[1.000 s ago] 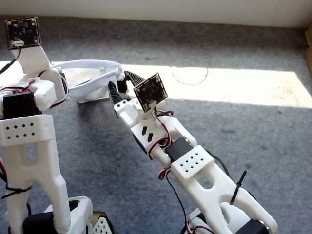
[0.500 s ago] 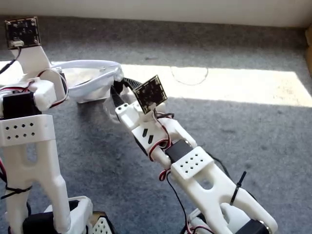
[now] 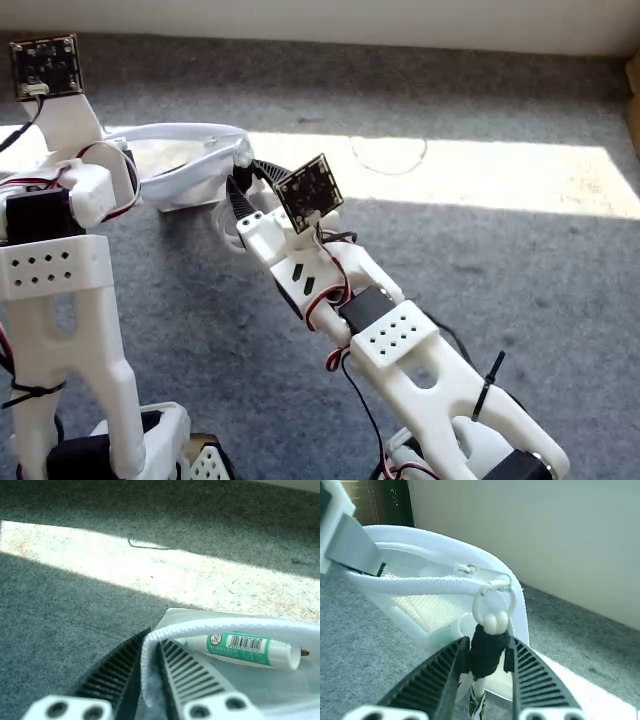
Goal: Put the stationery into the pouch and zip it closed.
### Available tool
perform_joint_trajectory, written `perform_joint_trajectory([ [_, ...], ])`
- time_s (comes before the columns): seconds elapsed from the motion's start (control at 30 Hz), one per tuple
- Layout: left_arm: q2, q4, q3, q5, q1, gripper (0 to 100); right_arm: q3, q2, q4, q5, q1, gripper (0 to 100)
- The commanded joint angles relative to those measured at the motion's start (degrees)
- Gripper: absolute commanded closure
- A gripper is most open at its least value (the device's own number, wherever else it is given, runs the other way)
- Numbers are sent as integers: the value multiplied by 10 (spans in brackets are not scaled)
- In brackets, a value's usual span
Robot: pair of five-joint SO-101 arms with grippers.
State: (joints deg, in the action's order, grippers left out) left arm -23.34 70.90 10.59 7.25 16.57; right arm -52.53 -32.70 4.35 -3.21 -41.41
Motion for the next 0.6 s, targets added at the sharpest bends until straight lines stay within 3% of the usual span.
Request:
perform_joint_trajectory([
  [0.0, 5, 3, 5, -4, -7, 989, 11, 0, 10, 4, 7, 892],
  [0.27, 5, 3, 5, -4, -7, 989, 62, 95, 9, 4, 7, 892],
  [0.57, 5, 2, 5, -4, -7, 989, 65, 32, -13, 4, 7, 892],
])
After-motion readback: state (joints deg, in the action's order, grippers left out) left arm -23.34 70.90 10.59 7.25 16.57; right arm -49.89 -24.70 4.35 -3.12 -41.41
